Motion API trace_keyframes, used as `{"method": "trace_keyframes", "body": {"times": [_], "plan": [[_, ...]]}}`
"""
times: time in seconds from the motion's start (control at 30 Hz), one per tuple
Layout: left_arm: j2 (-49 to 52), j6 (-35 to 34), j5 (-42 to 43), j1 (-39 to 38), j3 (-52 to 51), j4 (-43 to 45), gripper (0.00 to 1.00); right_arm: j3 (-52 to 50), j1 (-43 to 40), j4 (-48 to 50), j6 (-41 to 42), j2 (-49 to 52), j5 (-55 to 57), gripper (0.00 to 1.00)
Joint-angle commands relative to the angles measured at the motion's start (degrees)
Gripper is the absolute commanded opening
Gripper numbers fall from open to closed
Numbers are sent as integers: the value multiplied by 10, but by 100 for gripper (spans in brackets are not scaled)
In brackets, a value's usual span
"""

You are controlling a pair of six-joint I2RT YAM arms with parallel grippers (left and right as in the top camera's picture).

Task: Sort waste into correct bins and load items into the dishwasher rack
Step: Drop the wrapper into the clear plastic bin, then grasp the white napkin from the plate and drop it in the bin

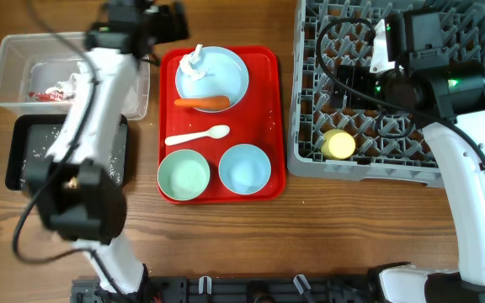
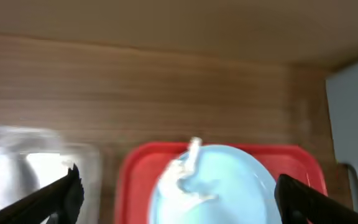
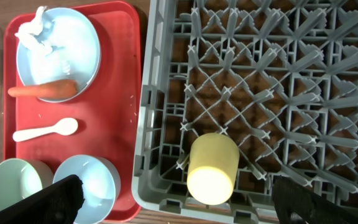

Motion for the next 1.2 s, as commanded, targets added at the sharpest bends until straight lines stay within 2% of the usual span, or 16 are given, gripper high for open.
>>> {"method": "trace_keyframes", "body": {"times": [0.0, 0.07, 0.23, 0.3, 0.6, 0.63, 0.73, 0.87, 1.0, 1.1, 1.17], "plan": [[101, 2, -27, -48, 0, 36, 98, -2, -2, -1, -21, -3, -5, 100], [147, -33, -47, -61, 0, 61, 96, -2, -2, -3, -26, -3, -5, 100], [208, -115, -47, -68, 0, 73, 85, -2, -2, -2, -26, -3, -5, 100], [210, -122, -47, -69, 0, 69, 79, -2, -2, -1, -26, -3, -5, 100], [249, -123, -47, -71, -1, 38, 66, -2, -2, -2, -26, -3, -5, 100], [249, -123, -47, -71, -1, 37, 60, -2, -2, -2, -26, -3, -5, 100], [249, -123, -47, -71, -1, 33, 4, -2, -2, -2, -26, -3, -5, 100], [202, -119, -44, -70, -1, 19, 4, -2, -2, -2, -27, -3, -5, 100], [80, -116, -47, -59, -1, -7, 4, -2, -2, -3, -26, -3, -5, 100], [-9, -117, -134, -26, -1, -56, 4, -2, -2, -3, -26, -3, -5, 100], [-28, -135, -198, 10, -1, -97, 4, -2, -2, 0, -26, -3, -5, 100]]}}
